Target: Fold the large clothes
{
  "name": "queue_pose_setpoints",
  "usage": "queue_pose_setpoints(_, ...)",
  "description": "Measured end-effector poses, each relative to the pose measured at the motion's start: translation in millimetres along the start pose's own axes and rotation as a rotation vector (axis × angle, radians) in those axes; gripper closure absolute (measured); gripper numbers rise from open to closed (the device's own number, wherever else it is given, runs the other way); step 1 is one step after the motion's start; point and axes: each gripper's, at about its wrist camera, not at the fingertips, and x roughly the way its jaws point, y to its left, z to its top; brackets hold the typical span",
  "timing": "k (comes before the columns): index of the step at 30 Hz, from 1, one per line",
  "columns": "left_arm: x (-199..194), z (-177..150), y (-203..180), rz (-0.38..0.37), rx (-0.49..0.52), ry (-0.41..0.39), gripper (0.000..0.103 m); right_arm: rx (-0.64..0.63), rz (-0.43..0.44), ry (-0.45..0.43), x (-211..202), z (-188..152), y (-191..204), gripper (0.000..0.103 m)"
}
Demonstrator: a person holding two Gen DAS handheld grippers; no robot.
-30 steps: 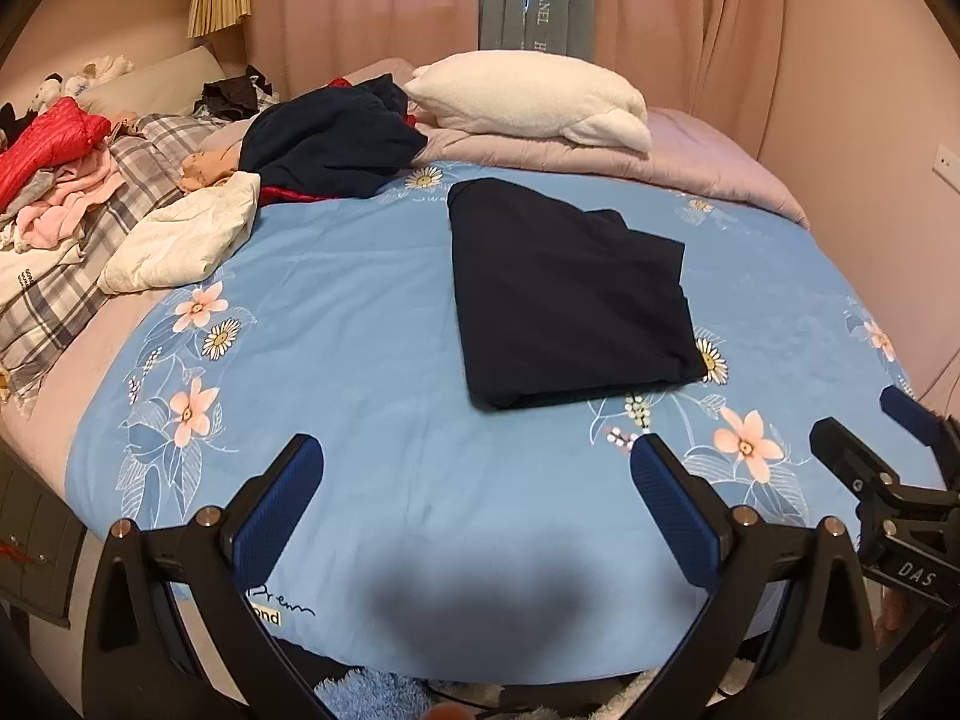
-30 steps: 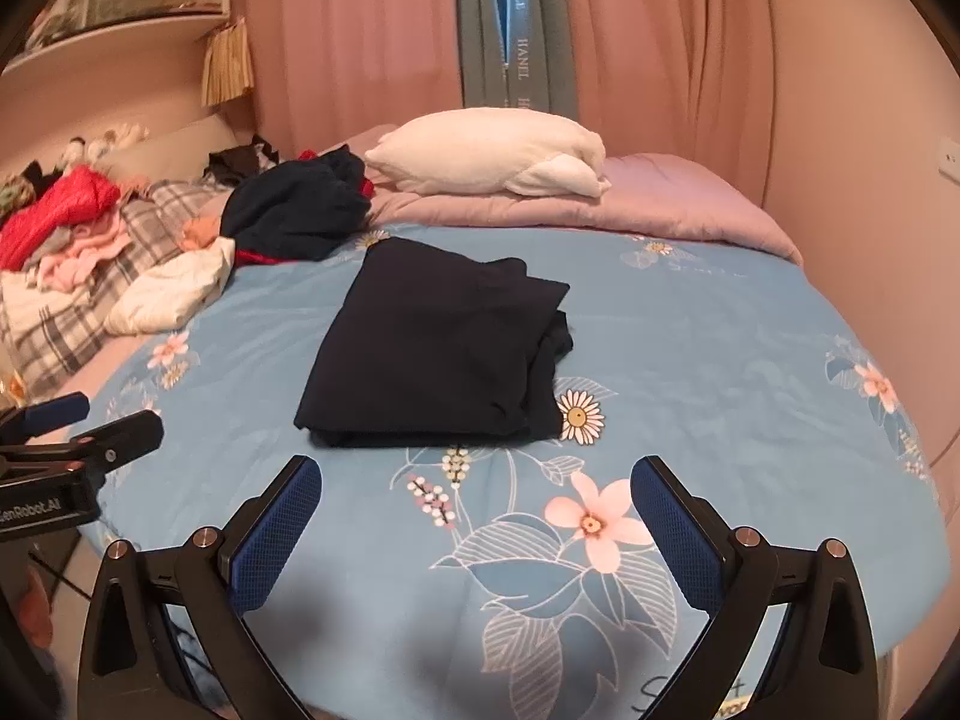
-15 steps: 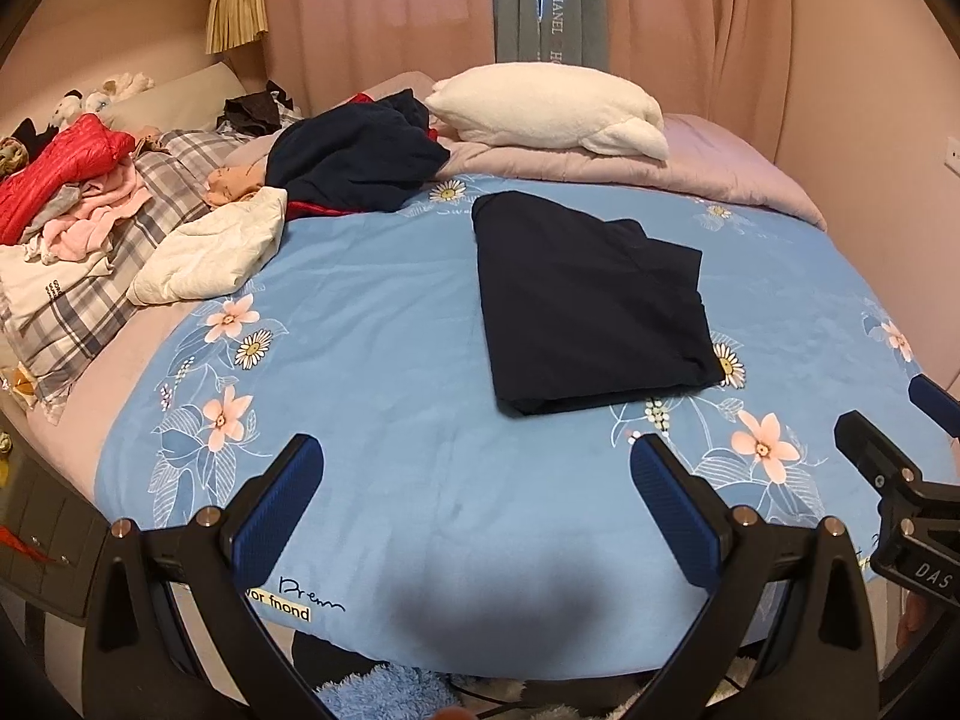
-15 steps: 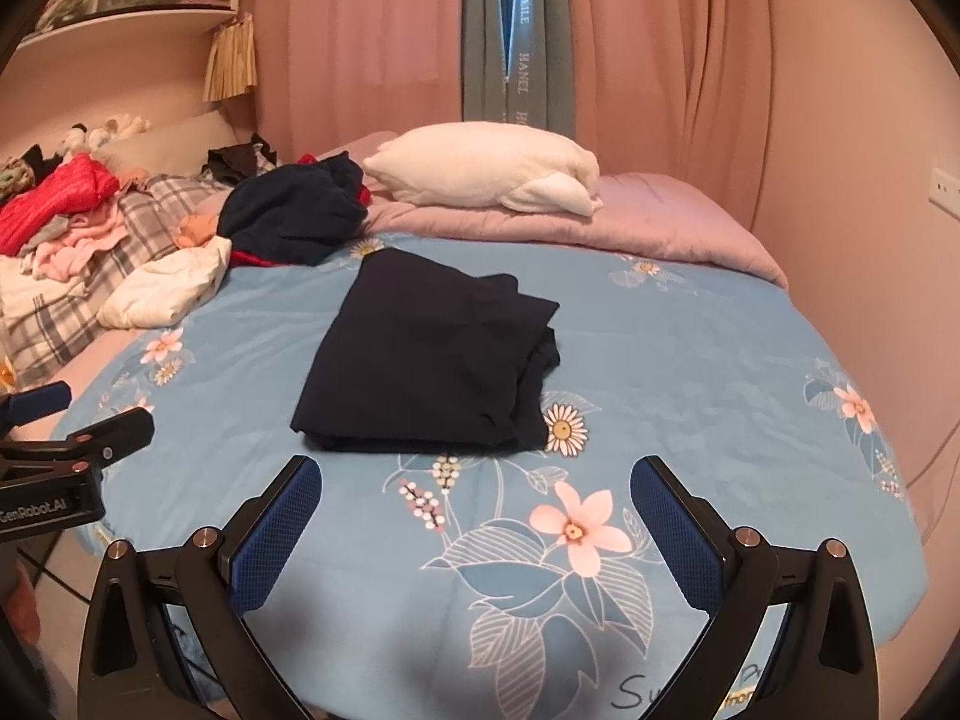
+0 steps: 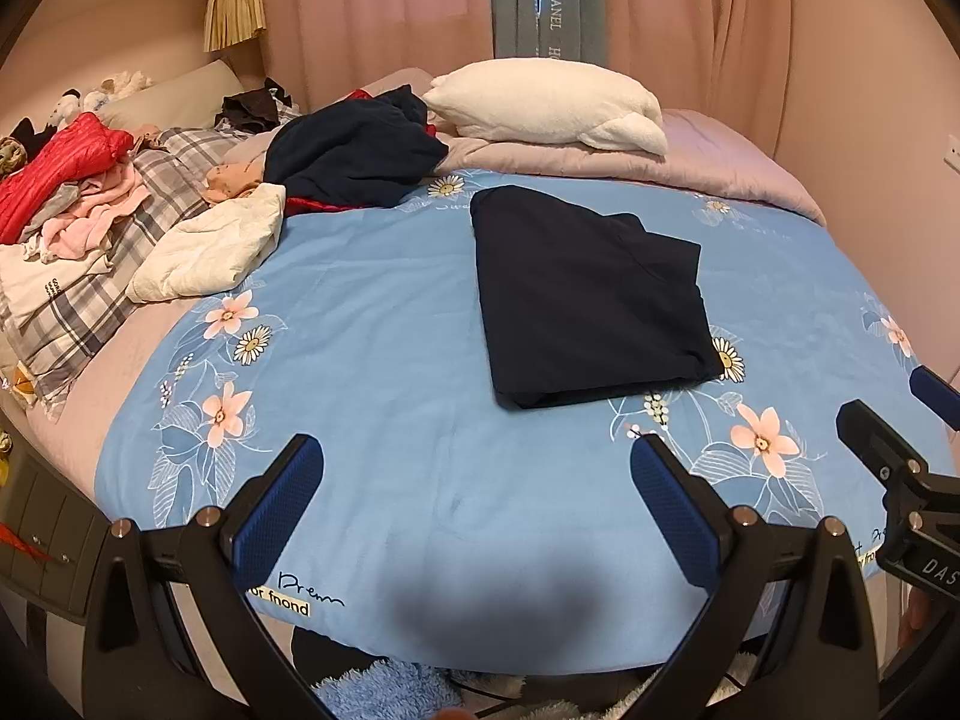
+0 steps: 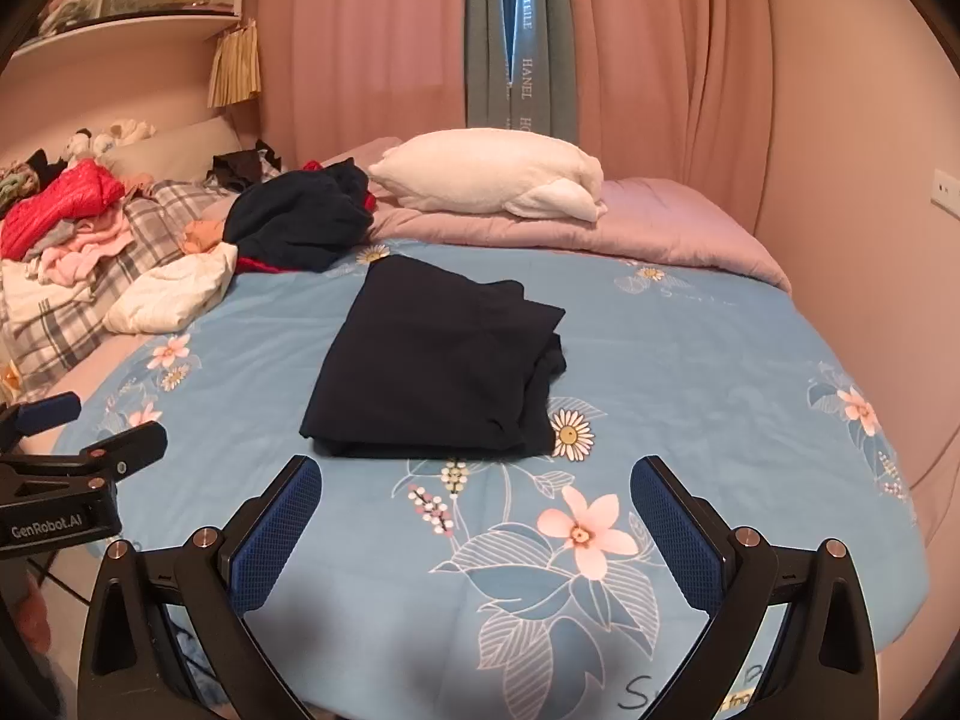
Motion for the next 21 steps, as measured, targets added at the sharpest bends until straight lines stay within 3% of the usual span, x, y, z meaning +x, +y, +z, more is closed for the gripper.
queue_pose_setpoints(21,2.4,-1.8,-3.1,-0.001,0.006,0.01,0.0,0.0,-0.003,0.006,-0.2,-2.7,7.6,0.001)
